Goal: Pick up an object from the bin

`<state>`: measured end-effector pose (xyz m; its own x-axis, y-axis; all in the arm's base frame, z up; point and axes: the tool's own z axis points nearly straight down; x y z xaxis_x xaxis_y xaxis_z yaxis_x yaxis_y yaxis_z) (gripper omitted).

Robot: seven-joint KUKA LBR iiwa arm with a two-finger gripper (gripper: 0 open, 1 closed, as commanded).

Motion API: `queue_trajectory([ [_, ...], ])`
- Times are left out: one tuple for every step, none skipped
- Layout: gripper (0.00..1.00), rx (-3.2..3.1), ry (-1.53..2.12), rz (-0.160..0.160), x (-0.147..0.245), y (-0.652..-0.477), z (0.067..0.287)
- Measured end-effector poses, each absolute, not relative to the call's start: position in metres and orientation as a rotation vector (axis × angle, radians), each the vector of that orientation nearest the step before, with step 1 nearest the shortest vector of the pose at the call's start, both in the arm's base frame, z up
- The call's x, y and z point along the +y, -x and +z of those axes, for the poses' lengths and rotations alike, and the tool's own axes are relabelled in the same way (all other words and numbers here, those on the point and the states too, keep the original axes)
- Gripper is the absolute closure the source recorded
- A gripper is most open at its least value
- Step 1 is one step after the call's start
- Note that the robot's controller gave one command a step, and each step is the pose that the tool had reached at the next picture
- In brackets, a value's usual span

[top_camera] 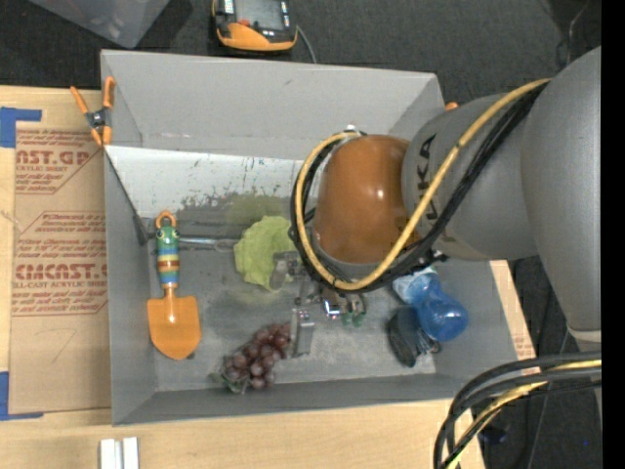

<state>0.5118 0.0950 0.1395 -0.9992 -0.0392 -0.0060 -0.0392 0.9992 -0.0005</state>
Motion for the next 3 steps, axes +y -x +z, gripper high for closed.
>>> queue_trajectory([
  [0.00, 3.119, 0.295, 0.008, 0.111, -0.494, 0.105],
  [1.00, 3.131, 0.057, 0.002, 0.116, -0.481, 0.071],
  [1.00, 3.131, 0.057, 0.003, 0.116, -0.481, 0.071],
])
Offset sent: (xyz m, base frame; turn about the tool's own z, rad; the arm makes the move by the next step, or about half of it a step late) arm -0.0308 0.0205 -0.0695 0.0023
